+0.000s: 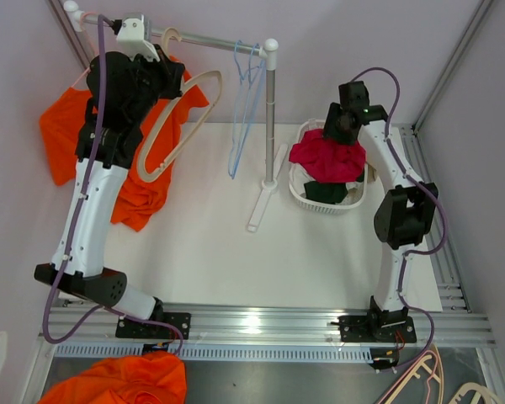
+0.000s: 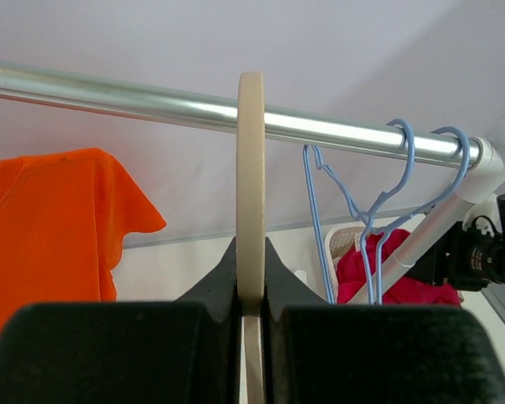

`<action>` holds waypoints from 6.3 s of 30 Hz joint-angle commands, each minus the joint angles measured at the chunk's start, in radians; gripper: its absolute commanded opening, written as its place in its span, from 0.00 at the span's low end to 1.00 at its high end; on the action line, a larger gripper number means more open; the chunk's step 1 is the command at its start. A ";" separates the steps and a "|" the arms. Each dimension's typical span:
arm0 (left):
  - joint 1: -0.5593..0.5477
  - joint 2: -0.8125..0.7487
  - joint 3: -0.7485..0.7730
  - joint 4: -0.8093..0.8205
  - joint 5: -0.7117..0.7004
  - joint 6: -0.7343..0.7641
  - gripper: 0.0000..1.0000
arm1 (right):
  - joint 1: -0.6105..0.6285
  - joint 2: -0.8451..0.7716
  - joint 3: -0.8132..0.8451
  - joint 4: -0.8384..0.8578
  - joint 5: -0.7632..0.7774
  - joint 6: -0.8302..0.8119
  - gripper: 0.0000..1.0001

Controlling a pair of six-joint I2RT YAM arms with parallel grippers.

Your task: Remove the t-shirt from the hanger

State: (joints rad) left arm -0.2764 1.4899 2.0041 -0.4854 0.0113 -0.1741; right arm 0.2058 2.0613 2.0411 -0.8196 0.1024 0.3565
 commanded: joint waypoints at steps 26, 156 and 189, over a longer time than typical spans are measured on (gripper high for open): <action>-0.086 0.314 0.358 0.021 0.052 0.090 0.01 | 0.017 -0.398 -0.074 0.019 -0.024 -0.056 0.58; 0.245 0.132 0.128 0.094 -0.067 -0.065 0.01 | 0.130 -0.593 -0.472 0.243 -0.305 -0.059 0.62; -0.306 -0.229 -0.202 -0.032 -1.366 0.201 0.01 | 0.877 -0.721 -0.756 0.891 -0.467 -0.165 0.74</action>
State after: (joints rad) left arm -0.5526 1.2881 1.7950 -0.6685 -1.2465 -0.1341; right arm 1.0363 1.3159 1.2793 -0.0860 -0.3424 0.2214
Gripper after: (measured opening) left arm 0.039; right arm 0.737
